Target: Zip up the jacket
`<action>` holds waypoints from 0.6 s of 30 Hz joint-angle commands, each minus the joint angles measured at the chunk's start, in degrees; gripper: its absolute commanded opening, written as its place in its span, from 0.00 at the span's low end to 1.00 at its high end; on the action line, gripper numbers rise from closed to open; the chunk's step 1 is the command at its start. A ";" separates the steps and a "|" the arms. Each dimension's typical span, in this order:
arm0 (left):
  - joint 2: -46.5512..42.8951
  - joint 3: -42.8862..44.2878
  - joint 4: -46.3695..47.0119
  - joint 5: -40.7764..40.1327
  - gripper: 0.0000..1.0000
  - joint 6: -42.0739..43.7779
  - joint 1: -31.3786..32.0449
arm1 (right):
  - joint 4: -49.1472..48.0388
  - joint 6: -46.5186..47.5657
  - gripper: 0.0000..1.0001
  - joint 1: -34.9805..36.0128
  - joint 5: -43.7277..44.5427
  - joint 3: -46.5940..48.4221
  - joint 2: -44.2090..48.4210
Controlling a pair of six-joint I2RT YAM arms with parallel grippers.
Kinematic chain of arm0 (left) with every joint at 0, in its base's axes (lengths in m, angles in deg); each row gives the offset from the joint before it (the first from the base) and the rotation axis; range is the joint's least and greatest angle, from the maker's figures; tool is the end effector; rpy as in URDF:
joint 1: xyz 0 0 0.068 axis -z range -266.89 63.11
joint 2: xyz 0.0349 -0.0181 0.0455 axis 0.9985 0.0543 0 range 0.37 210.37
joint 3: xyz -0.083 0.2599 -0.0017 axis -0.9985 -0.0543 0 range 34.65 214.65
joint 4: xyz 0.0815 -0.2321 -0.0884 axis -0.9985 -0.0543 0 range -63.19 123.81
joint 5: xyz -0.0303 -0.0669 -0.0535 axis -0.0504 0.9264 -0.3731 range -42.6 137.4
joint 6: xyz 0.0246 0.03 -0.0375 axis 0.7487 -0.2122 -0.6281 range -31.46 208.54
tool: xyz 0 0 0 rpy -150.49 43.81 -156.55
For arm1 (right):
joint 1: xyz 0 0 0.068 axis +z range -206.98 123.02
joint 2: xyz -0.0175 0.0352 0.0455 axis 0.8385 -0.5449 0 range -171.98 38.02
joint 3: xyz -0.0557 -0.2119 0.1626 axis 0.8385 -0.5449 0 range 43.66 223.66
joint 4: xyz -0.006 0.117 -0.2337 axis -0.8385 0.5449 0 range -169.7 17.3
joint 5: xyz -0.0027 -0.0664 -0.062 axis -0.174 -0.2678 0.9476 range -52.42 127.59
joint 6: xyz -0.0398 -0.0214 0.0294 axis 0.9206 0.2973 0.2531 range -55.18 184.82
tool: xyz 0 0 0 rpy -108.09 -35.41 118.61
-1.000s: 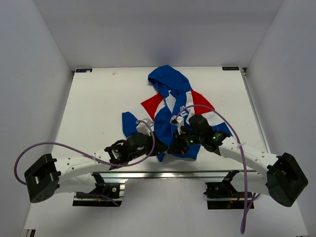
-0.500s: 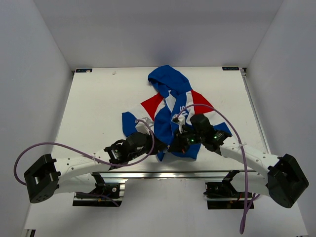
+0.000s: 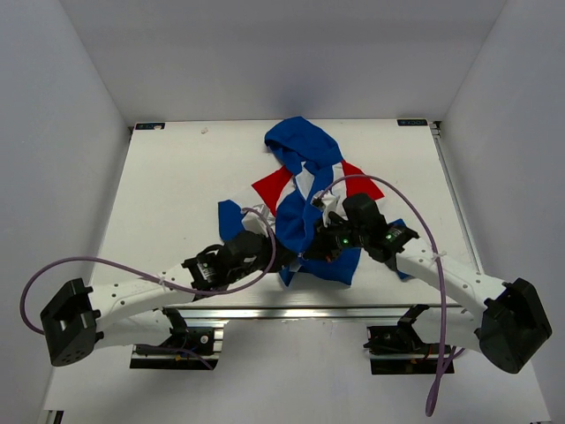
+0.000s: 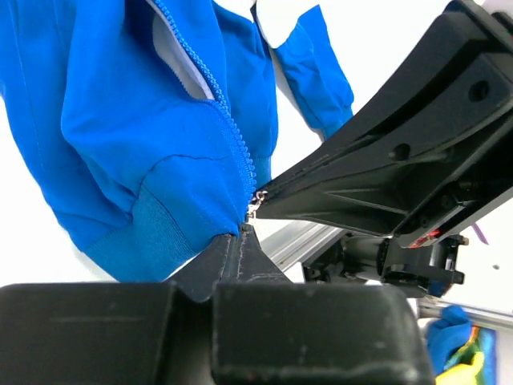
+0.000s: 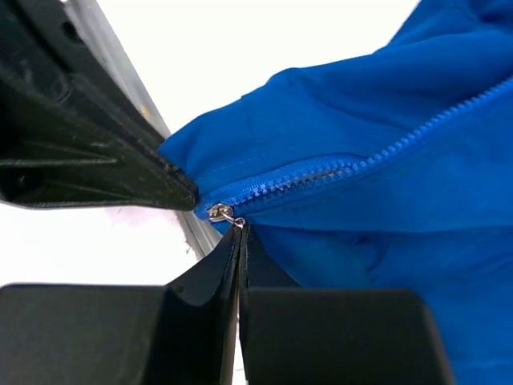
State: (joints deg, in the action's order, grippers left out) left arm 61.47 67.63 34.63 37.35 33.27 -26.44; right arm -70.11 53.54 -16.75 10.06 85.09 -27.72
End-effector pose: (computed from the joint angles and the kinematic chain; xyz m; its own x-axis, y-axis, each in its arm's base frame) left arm 0.1206 -0.2001 0.2321 -0.7700 -0.2826 -0.5721 0.2586 0.6815 -0.6846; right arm 0.1779 0.1720 0.2492 -0.5869 -0.2693 -0.7635 -0.7656 0.4914 0.4152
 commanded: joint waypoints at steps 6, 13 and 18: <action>4.29 6.75 -13.99 6.61 0.00 8.50 0.02 | 7.46 2.07 0.00 -1.38 20.03 8.40 -3.96; 4.82 7.81 -19.36 10.83 0.00 9.12 0.02 | 10.01 0.57 0.00 -1.38 32.27 12.97 -9.04; 2.71 6.41 -21.73 16.10 0.00 7.20 0.02 | 5.36 2.15 0.00 -3.84 34.20 16.04 -14.07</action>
State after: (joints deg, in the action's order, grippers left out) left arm 66.50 74.05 19.79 45.79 41.03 -26.94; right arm -60.02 53.73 -17.54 34.89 96.61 -39.76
